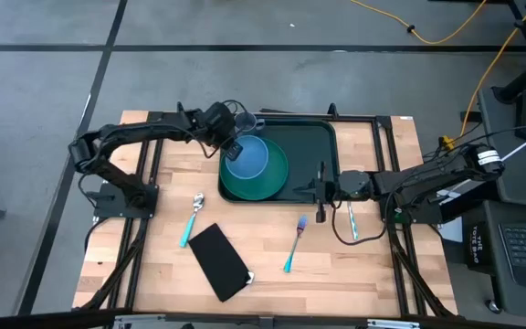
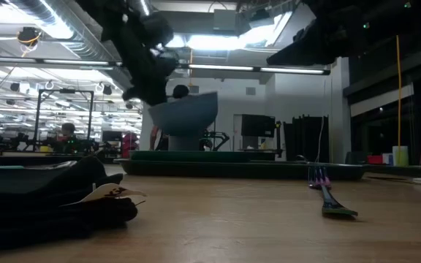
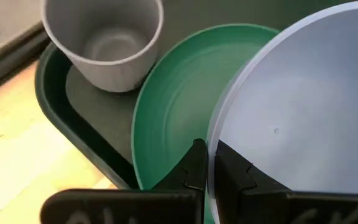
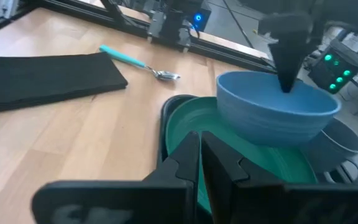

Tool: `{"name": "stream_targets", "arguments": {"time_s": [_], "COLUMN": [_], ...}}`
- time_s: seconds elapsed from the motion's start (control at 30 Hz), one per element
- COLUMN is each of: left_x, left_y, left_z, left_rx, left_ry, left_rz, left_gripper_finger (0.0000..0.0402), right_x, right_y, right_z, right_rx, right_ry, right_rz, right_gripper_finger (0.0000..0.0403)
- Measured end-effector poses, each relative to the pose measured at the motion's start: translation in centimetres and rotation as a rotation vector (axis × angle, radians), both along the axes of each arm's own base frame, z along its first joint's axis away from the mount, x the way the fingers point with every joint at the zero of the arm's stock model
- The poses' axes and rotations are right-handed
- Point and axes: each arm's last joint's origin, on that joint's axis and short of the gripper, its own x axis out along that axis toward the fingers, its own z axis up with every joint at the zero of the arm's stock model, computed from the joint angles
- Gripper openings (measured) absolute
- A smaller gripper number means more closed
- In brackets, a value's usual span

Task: Set up tray
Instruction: Put the blue bowl on the green plate

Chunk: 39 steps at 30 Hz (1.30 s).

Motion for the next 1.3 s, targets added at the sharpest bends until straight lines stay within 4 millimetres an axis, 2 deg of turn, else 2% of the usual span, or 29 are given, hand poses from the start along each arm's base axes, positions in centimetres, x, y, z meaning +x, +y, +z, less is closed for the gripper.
{"name": "stream_targets", "arguments": {"time_s": [0.23,0.53,1.03,1.2,1.3], "left_x": [0.2,1.0,1.5,1.2,0.8], "left_y": [2.1,2.7,2.1,1.9,1.7], "left_z": [-2.6,-4.5,-4.2,-3.2,-1.9], "left_rx": [-0.081,-0.122,-0.12,-0.085,-0.062], "left_ry": [0.046,0.056,0.033,0.011,-0.027], "left_rz": [0.039,0.04,-0.007,-0.034,-0.041], "left_gripper_finger": [0.0003,0.0004,0.0054,0.0064,0.0068], "right_x": [0.0,0.0,0.0,0.0,0.0], "right_y": [-0.7,-0.8,-0.8,-0.8,-0.8], "right_z": [-0.1,-0.2,-0.3,-0.3,-0.3], "right_rx": [0.0,0.003,0.005,0.005,0.005], "right_ry": [0.009,0.024,0.032,0.036,0.037], "right_rz": [-0.027,-0.031,-0.031,-0.031,-0.031], "right_gripper_finger": [0.0023,0.0023,0.0023,0.0023,0.0023]}}
